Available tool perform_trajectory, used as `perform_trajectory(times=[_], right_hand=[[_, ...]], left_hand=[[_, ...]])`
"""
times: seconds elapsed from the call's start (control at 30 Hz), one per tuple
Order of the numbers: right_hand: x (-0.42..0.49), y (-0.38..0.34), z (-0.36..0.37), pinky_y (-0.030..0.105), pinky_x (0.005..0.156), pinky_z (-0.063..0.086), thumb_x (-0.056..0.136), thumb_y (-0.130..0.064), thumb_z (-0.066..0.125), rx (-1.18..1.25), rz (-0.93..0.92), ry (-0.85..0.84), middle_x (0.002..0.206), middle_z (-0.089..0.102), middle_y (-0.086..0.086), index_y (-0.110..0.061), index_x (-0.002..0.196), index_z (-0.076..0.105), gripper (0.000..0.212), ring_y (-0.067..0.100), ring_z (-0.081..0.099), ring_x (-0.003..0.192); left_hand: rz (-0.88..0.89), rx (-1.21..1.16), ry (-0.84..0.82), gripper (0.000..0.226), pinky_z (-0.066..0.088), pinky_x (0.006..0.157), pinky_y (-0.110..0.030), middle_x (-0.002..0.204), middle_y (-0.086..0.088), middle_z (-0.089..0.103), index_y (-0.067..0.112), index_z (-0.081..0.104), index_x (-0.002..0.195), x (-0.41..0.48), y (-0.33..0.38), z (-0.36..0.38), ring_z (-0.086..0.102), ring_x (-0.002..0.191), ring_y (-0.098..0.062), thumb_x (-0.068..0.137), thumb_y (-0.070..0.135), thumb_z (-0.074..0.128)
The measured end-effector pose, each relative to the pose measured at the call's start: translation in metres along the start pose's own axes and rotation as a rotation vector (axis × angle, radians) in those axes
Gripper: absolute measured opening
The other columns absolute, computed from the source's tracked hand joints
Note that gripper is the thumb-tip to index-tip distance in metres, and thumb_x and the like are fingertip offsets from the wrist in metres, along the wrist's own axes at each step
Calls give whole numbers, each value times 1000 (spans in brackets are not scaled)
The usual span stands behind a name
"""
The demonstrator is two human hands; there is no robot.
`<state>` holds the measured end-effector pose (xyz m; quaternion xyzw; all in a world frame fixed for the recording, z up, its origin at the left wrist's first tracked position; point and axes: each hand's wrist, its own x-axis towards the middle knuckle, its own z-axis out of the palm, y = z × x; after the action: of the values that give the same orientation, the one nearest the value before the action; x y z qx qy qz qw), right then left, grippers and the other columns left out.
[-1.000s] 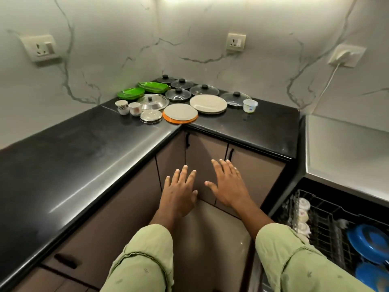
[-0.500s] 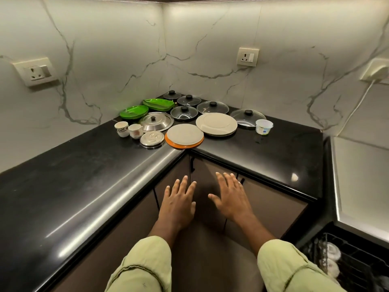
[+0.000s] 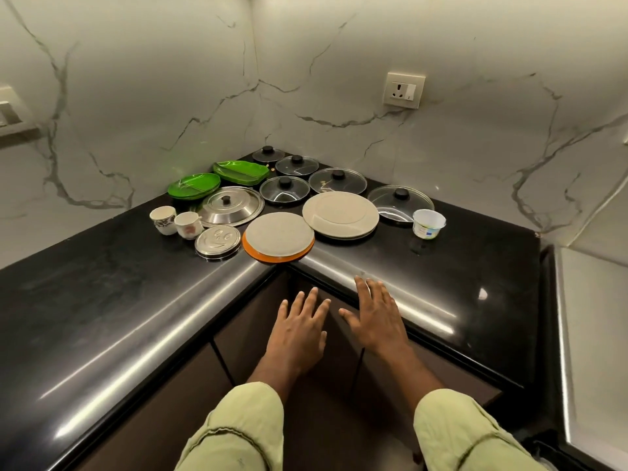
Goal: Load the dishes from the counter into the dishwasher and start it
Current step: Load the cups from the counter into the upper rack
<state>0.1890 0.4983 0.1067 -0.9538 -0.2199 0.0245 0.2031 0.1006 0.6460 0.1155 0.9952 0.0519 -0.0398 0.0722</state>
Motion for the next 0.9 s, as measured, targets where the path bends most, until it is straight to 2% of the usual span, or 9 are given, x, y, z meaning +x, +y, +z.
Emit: perform_trajectory(times=[0.33,0.63,0.9], right_hand=[[91,-29,19,43,123,12,96,-53,49,-2,-72,-71,163,10,5,-24,156,8,78,23,2,151],[194,-101,50,42,122,10,95,-52,50,-9,-143,-154,163,11,5,-28,155,8,78,25,3,151],[258,-179,93,37,122,8,97,-49,47,20,-293,-240,163,10,9,-20,156,7,78,25,4,151]], left_hand=[[-145,-12,26,67,-1,122,-48,166,-4,-7,28,2,159,67,-65,-6,-6,153,-26,104,39,40],[-250,-31,26,67,3,122,-50,167,-6,-3,26,6,159,122,-169,-26,-2,153,-28,103,38,41],[-402,-22,45,62,7,122,-48,167,-6,5,23,13,158,129,-253,-25,6,153,-27,103,38,38]])
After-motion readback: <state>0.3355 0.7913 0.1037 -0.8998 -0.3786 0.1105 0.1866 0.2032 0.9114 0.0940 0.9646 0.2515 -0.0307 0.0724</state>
